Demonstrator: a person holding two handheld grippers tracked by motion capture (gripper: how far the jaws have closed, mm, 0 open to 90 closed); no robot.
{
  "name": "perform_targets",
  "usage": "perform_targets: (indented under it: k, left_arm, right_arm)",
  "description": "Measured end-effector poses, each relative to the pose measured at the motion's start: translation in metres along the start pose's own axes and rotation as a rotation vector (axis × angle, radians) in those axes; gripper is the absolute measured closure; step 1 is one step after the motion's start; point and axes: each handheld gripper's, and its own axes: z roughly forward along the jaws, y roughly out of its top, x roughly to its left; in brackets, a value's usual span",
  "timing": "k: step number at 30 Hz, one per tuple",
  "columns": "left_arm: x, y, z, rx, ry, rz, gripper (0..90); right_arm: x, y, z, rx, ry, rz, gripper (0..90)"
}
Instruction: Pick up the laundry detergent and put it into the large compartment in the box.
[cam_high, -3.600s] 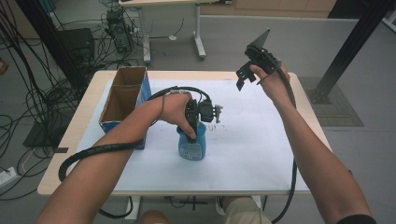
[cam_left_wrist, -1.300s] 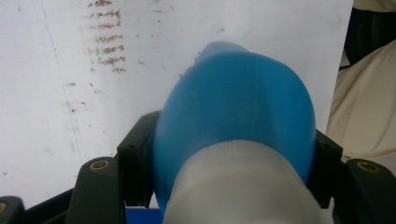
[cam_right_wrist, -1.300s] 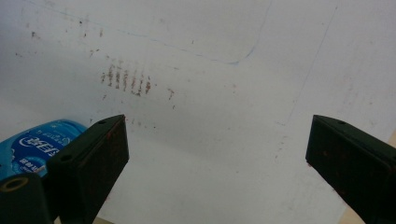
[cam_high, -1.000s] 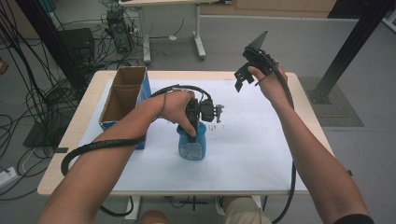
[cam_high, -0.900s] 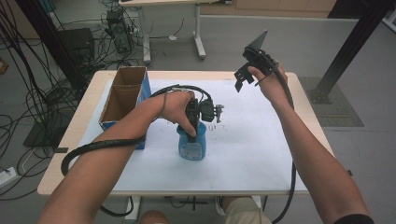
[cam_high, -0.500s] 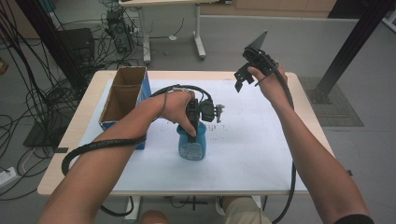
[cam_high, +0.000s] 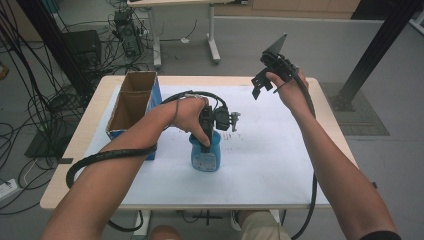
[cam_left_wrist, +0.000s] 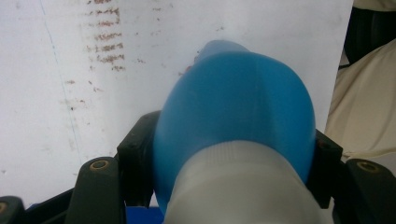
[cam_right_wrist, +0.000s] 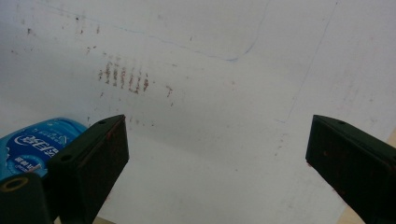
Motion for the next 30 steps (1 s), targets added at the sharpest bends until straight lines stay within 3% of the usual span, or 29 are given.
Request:
perform_targets:
  k: [30]
  left_arm:
    - [0.0012,0.0020,0.0000,0.008,-0.004,-0.002,36.2]
  right_arm:
    - [-0.0022,-0.0004,0.0017,0.002,0.005,0.000,5.9]
